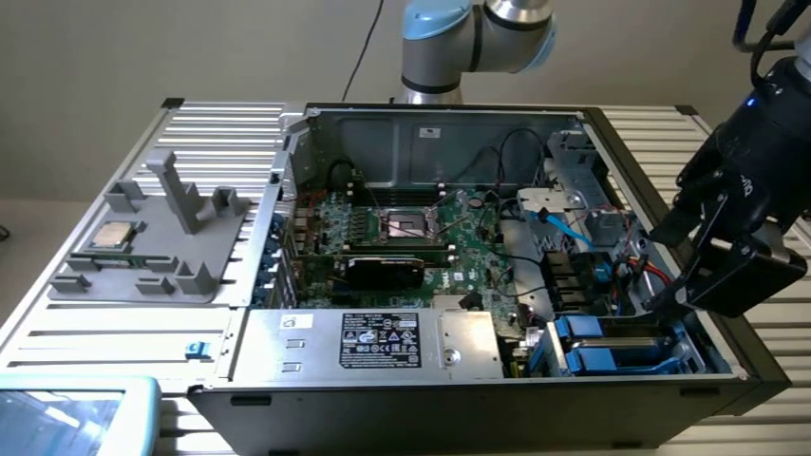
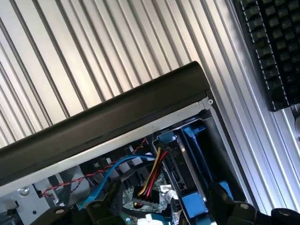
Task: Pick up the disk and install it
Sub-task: 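Insert the first disk wire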
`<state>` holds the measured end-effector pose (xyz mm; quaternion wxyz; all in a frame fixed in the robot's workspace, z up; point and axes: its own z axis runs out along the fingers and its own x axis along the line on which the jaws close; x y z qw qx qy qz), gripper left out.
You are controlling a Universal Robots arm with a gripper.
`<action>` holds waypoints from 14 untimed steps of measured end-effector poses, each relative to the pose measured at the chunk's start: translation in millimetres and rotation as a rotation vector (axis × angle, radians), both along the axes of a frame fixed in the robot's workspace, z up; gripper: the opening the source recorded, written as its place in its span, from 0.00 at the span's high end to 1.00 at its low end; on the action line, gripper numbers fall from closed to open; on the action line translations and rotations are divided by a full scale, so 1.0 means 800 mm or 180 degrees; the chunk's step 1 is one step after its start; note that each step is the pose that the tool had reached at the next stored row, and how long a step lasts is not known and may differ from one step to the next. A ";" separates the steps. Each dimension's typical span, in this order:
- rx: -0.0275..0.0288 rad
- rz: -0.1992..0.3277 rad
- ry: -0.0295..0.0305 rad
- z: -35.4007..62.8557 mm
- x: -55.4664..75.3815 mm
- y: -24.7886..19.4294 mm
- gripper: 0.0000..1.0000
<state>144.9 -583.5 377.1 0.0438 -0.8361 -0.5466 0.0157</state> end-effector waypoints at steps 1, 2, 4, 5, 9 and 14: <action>0.0010 0.0037 0.0000 0.001 0.000 0.0000 0.18; 0.0024 0.0075 0.0000 0.001 0.000 0.0000 0.18; 0.0075 0.0143 0.0000 0.001 0.001 0.0000 0.18; 0.0091 0.0180 0.0000 0.001 0.001 0.0000 0.18; 0.0095 0.0223 -0.0002 0.001 0.000 -0.0001 0.18; 0.0096 0.0483 -0.0016 0.001 -0.001 -0.0001 0.18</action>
